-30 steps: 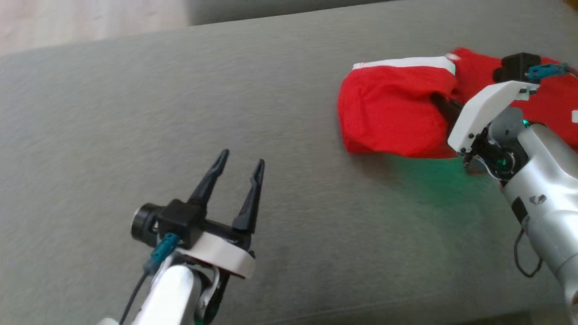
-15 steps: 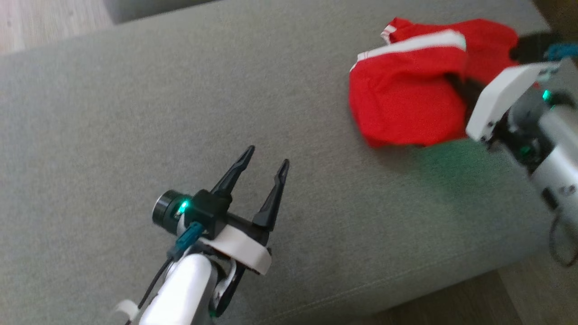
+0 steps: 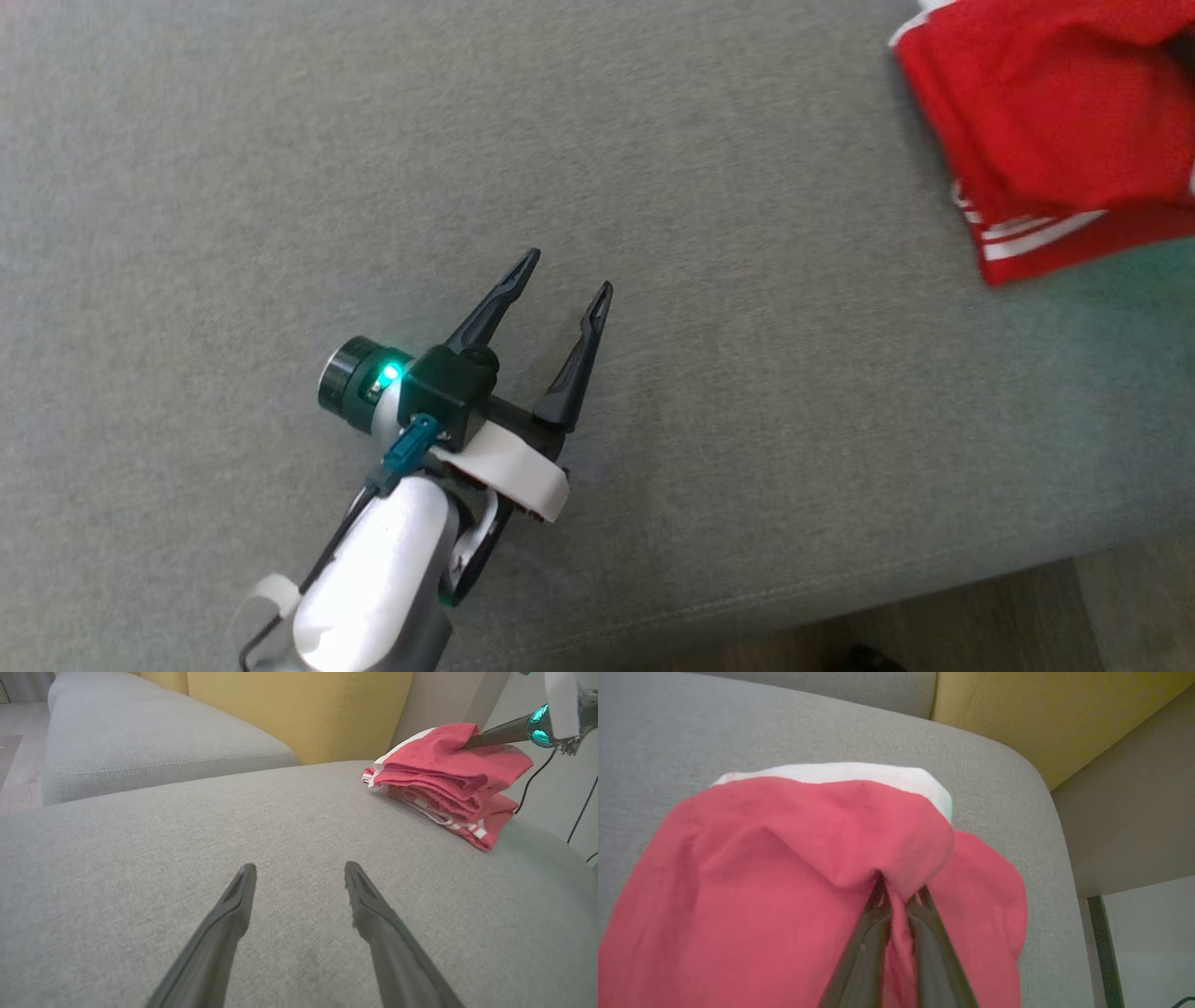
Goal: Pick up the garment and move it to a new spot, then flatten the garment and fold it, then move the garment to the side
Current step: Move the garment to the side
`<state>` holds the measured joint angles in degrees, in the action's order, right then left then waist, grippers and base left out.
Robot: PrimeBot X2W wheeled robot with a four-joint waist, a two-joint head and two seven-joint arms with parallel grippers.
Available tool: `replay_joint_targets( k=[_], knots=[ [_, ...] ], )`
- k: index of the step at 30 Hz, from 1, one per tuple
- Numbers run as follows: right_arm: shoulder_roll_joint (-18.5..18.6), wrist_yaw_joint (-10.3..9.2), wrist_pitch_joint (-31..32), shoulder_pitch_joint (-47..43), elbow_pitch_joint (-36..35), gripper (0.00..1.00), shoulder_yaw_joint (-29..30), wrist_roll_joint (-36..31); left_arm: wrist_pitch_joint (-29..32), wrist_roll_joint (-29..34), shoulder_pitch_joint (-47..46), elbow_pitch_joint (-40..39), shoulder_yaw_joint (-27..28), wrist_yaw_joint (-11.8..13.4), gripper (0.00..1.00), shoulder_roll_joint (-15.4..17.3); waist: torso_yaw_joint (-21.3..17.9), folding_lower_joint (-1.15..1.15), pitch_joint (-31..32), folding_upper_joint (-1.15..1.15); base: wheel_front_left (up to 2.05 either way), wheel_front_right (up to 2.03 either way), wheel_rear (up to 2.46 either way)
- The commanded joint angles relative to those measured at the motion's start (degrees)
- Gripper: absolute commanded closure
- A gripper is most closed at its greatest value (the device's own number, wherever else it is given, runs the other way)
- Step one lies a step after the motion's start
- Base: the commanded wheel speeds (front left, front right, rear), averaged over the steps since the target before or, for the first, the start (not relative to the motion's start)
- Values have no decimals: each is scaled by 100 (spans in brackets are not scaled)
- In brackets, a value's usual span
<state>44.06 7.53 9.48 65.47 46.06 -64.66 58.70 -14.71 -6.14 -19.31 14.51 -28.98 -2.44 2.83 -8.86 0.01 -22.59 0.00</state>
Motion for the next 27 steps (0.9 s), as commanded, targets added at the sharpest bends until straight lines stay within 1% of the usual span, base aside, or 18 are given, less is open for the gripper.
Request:
replay_joint_targets(
  k=[1,2,3,4,5,6,9,14,15,16,18,21,25,27],
  knots=[
    [251,-4,-105,115,200,100,-128,-123,-29,37,-180,-180,128,40,0,18,114,-1,-115,0,0,0,0],
    [238,-4,-95,134,335,100,-193,-126,-29,35,-186,-177,127,42,0,17,126,-1,-120,0,0,0,0],
    [210,-4,-96,148,464,66,-249,-124,-29,32,-192,-177,131,48,0,17,136,-1,-121,0,0,0,0],
    [179,-4,-153,179,583,11,-299,-152,-29,26,-199,-181,138,54,0,17,143,-1,-118,0,0,0,0],
    [138,-4,-222,203,706,0,-342,-183,-29,19,-202,-180,144,58,0,17,147,-1,-102,0,0,0,0],
    [52,-4,-328,231,917,0,-445,-271,-29,4,-204,-181,158,67,0,16,147,-1,-61,0,0,0,0],
    [-5,-4,-651,339,1200,0,-587,-573,-29,-14,-195,-236,183,89,0,15,157,-1,59,0,0,0,0],
    [-227,-4,-1514,627,1661,0,-538,-840,-29,-50,-72,-392,378,167,0,60,90,-1,401,0,0,0,0],
    [-227,-4,-1514,627,1661,0,-538,-840,-29,-50,-72,-392,378,167,0,60,90,-1,401,0,0,0,0],
    [-285,-4,-1687,655,1688,0,-514,-846,-29,-64,-36,-428,438,185,0,78,72,-1,498,0,0,0,0],
    [-431,-4,-1966,660,1674,0,-443,-804,-29,-102,62,-488,581,233,0,124,34,-1,714,0,0,0,0],
    [-556,-4,-2231,637,1496,0,-360,-746,-29,-180,226,-605,861,345,0,193,-1,-1,1043,0,0,0,0],
    [-556,-4,-2410,542,1181,0,-186,-822,-29,-257,453,-767,1214,499,0,293,24,-1,1456,0,0,0,0],
    [-531,-4,-2436,356,903,0,36,-741,-29,-328,615,-886,1401,599,0,307,50,-1,1649,0,0,0,0]
  ],
)
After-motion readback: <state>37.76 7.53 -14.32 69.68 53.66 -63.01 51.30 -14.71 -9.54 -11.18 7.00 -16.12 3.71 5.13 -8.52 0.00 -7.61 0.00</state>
